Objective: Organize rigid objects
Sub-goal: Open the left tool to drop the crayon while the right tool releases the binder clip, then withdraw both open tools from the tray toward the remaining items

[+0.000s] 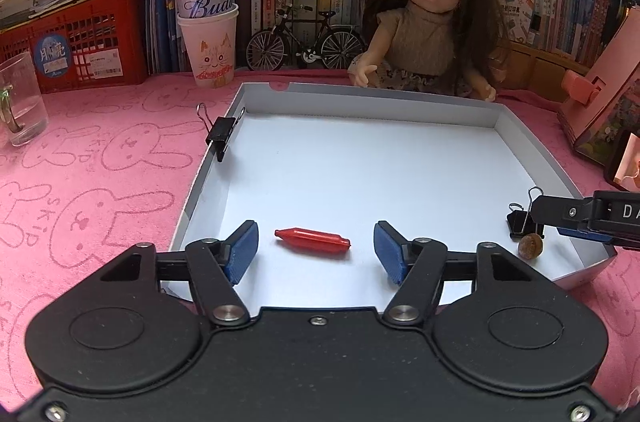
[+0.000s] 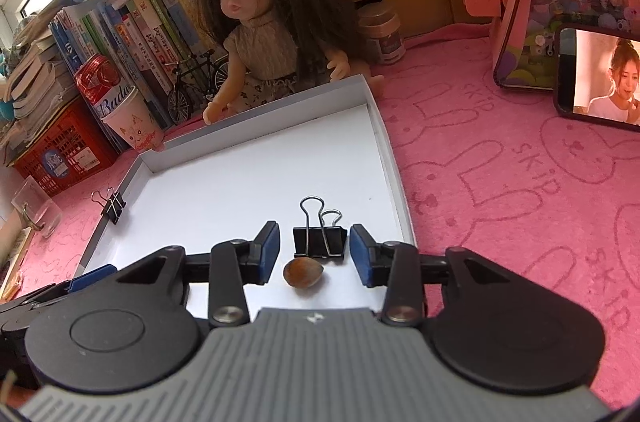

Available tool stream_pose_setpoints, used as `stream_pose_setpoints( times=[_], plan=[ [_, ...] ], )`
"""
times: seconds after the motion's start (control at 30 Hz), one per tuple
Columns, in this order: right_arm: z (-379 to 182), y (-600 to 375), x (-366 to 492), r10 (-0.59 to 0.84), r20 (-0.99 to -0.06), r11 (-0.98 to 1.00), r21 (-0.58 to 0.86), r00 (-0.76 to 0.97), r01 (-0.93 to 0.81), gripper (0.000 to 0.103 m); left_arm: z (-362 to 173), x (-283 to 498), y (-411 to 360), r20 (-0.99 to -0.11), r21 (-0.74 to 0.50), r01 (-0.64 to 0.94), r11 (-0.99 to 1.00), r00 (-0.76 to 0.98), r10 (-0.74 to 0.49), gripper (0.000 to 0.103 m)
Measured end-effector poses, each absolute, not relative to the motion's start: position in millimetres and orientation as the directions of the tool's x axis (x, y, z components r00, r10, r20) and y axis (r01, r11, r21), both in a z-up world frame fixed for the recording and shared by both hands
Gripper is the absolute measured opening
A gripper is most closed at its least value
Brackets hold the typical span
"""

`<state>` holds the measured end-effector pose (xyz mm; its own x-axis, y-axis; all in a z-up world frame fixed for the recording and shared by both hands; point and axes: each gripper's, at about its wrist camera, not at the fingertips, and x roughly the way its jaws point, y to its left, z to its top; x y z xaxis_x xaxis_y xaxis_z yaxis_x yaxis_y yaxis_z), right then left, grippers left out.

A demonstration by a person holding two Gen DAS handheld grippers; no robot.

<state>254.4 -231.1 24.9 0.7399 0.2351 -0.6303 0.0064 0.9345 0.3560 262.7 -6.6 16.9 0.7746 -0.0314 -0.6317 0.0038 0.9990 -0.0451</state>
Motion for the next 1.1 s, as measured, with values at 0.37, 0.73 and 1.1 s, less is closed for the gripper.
stream_pose_setpoints(
  times=[0.37,0.73,1.1],
  plan=[
    [46,-230,218,0.231,-0.561,0.95,0.306,0.795,-0.06,0.072,40,227,-10,-0.575,-0.034,0.071,0.997,0.815,-0.078,0.08],
    [58,-221,173,0.219,-0.498,0.968,0.217,0.839,-0.124,0.084,49,176,-10,-0.536,-0.083,0.14,0.987,0.829,-0.162,0.082],
    [55,-216,133,0.213,-0.465,0.975,0.161,0.86,-0.155,0.088,45,129,-1,-0.511,-0.095,0.156,0.983,0.84,-0.182,0.082]
  ],
)
